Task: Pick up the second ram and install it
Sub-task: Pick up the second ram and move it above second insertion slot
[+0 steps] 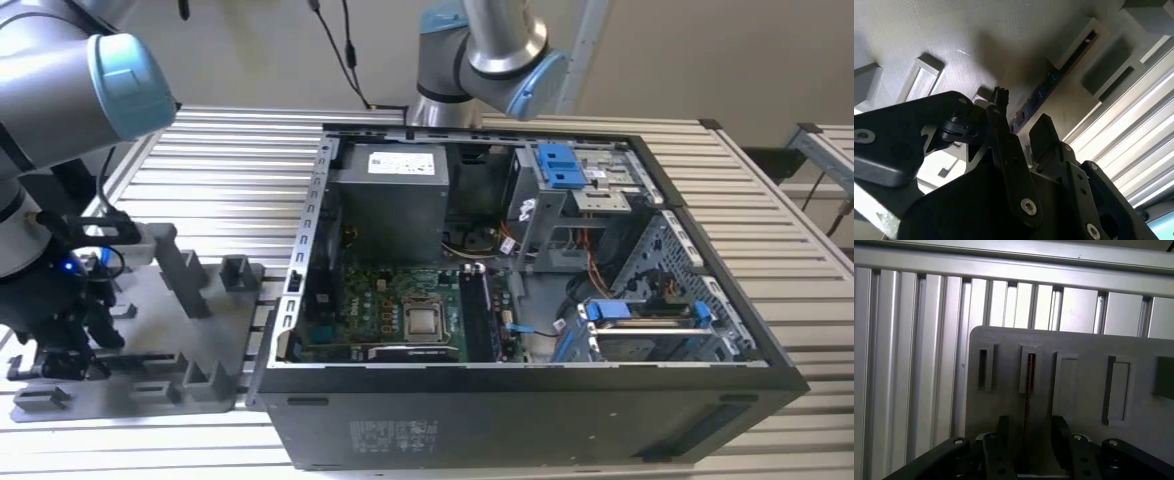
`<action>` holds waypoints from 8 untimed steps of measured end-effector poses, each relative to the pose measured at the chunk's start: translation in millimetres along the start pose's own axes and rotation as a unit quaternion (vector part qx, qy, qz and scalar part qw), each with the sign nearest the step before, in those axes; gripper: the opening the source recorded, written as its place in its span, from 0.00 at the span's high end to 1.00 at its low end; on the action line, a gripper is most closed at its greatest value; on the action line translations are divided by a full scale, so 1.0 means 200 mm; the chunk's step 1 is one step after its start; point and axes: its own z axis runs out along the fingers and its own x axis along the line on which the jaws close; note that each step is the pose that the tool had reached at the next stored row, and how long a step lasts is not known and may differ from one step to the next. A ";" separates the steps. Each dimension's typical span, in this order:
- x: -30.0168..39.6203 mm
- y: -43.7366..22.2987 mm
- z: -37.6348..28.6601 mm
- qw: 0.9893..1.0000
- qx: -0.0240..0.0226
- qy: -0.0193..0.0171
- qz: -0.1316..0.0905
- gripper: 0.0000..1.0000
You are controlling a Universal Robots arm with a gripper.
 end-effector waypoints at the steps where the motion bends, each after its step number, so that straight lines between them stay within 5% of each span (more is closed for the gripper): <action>1: 0.000 0.000 0.000 1.000 0.000 0.000 0.000 0.55; 3: 0.000 0.000 0.000 1.000 0.000 0.000 0.000 0.67; 8: 0.000 0.000 0.000 1.000 0.001 0.000 0.000 0.73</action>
